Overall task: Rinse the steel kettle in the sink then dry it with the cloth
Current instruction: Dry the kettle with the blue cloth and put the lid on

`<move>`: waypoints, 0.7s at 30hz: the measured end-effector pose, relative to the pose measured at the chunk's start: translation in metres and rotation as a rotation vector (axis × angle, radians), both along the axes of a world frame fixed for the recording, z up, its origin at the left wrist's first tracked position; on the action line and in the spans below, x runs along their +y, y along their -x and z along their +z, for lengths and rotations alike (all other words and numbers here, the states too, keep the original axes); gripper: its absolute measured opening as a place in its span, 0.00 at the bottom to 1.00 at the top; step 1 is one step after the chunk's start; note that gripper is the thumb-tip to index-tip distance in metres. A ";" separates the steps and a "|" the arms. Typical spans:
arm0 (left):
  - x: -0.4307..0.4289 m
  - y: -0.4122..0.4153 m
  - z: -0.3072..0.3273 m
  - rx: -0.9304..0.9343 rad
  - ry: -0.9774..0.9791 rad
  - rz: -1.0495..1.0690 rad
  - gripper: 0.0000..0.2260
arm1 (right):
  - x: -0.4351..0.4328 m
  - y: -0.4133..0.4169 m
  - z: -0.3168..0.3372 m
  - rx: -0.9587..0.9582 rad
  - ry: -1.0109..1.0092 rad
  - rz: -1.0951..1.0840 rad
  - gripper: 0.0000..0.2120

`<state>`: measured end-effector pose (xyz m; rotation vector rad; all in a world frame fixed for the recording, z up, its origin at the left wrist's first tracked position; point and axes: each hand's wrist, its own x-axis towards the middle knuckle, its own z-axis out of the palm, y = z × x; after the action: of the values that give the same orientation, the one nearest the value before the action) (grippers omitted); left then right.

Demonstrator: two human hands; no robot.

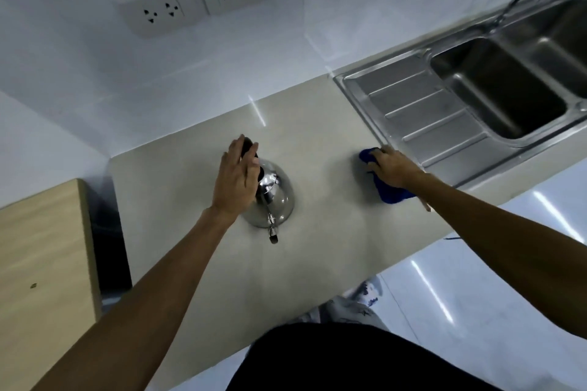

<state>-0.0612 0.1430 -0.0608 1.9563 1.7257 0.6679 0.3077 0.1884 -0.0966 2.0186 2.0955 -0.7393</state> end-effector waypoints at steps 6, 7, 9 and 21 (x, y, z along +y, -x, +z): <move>0.011 0.018 0.013 0.267 -0.091 -0.219 0.30 | -0.034 -0.039 -0.026 -0.042 0.062 -0.022 0.34; 0.014 0.020 0.014 0.291 -0.113 -0.241 0.31 | -0.036 -0.035 -0.031 -0.030 0.035 -0.047 0.34; 0.018 0.023 0.016 0.324 -0.100 -0.282 0.33 | -0.041 -0.020 -0.035 -0.030 -0.078 -0.051 0.33; 0.034 0.012 0.021 0.349 -0.239 -0.342 0.19 | -0.121 0.150 -0.026 0.498 -0.259 0.302 0.31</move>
<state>-0.0735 0.1771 -0.0393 2.5841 1.4861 0.4442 0.1578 0.0678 -0.1227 1.6841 2.8238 -1.0425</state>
